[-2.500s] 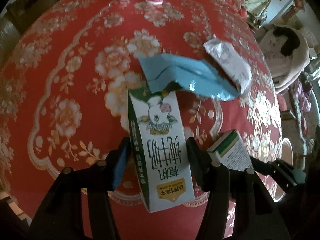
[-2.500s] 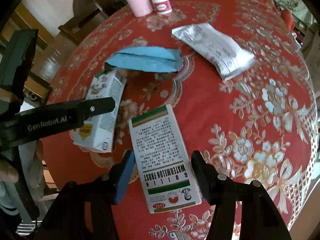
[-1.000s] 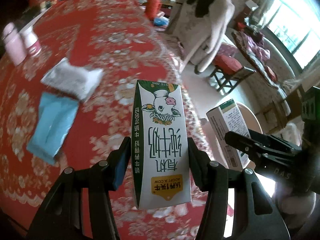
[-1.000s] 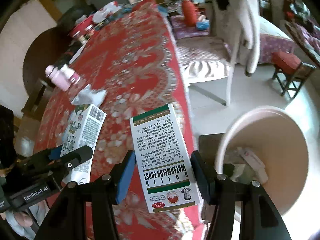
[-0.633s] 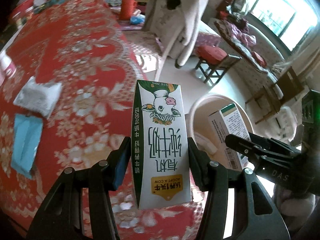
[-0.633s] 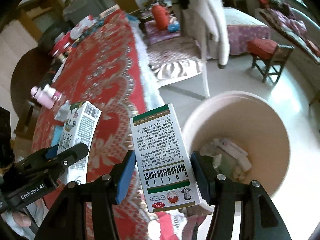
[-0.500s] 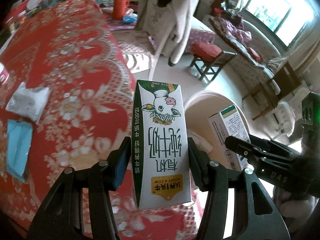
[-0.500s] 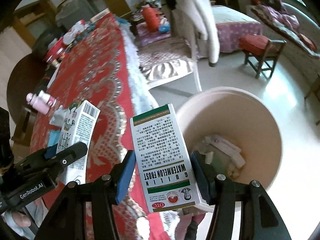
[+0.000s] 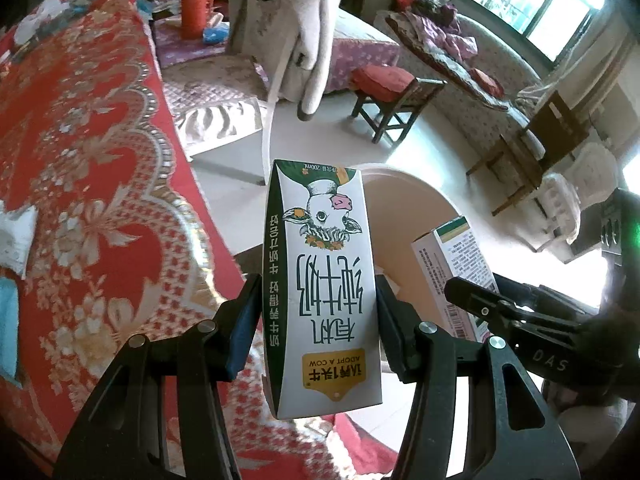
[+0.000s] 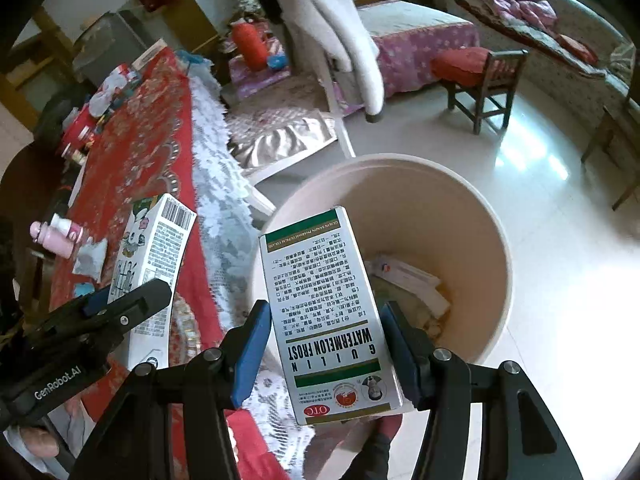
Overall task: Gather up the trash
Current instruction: 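Open both tools to drop the carton and box into the bucket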
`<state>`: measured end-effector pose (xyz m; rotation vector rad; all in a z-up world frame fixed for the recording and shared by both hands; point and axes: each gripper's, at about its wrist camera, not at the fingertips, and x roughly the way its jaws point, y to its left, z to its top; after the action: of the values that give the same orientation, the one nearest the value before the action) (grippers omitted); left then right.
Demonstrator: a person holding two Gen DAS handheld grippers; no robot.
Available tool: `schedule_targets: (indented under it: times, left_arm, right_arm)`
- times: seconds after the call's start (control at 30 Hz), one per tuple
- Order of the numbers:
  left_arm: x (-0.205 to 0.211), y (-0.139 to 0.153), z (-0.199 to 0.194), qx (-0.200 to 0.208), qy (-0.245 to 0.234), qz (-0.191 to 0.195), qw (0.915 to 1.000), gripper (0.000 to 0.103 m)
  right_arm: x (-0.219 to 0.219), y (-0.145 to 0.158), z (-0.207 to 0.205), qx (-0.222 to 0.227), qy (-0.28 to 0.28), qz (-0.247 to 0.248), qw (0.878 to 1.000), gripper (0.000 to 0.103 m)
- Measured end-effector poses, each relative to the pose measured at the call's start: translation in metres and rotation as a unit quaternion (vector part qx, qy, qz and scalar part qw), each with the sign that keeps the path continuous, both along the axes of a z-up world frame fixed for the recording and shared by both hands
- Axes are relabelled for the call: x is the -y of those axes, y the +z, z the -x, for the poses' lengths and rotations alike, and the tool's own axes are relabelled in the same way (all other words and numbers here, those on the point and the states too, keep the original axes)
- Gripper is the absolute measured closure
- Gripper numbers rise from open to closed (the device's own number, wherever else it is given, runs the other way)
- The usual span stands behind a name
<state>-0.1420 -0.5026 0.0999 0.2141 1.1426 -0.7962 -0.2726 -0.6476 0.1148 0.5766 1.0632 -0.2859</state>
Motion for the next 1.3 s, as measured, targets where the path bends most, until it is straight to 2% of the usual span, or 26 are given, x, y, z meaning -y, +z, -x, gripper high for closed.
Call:
schedule_targets:
  times: [0.6,1.3]
  left_arm:
    - [0.041,-0.022,0.003,-0.023,-0.019,-0.013,0.9995,0.051]
    - [0.057,-0.041,0.005,-0.056,-0.023,-0.016,0.9980,0.050]
  right_arm:
    - [0.030,-0.015,0.008,-0.019,-0.019,-0.001,1.000,0.048]
    - [0.043,-0.028,0.008,-0.035,-0.029,-0.008,0.999,0.048]
